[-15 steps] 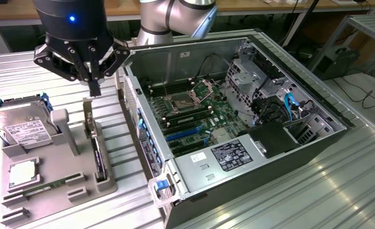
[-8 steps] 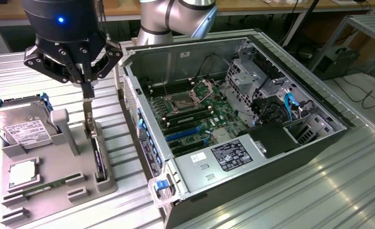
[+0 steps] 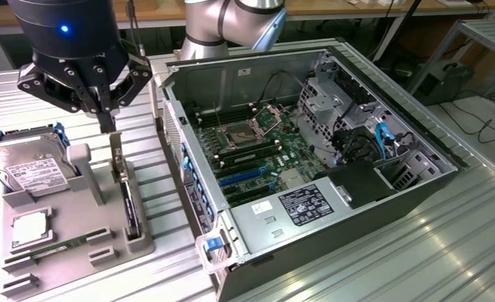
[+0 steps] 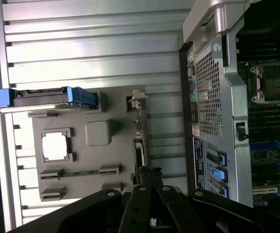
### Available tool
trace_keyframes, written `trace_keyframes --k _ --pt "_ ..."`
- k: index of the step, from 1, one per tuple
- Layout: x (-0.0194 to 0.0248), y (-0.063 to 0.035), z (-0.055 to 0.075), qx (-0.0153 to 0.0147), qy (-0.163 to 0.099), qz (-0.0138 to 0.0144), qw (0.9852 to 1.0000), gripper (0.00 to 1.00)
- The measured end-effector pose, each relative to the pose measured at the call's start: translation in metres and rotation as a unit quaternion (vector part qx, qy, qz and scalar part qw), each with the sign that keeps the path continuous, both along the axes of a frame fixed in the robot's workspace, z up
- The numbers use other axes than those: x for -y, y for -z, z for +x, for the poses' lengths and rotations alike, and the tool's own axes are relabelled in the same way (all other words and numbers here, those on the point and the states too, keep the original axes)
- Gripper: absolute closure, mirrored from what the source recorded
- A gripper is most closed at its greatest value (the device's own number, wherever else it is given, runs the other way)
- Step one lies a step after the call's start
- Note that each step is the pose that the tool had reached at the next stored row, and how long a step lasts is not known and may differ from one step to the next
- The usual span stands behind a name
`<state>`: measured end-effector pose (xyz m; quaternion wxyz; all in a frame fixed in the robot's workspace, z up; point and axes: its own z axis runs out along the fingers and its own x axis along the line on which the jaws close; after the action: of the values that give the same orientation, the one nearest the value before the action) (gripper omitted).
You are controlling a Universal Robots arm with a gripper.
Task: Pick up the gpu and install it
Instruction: 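Reach for the gpu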
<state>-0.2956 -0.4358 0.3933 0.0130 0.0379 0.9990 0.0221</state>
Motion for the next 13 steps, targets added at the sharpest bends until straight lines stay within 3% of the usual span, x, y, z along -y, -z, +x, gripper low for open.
trace_keyframes --k 13 --pt "0.002 0.0 -0.0107 0.0 0.0 0.0007 1.0 0.89"
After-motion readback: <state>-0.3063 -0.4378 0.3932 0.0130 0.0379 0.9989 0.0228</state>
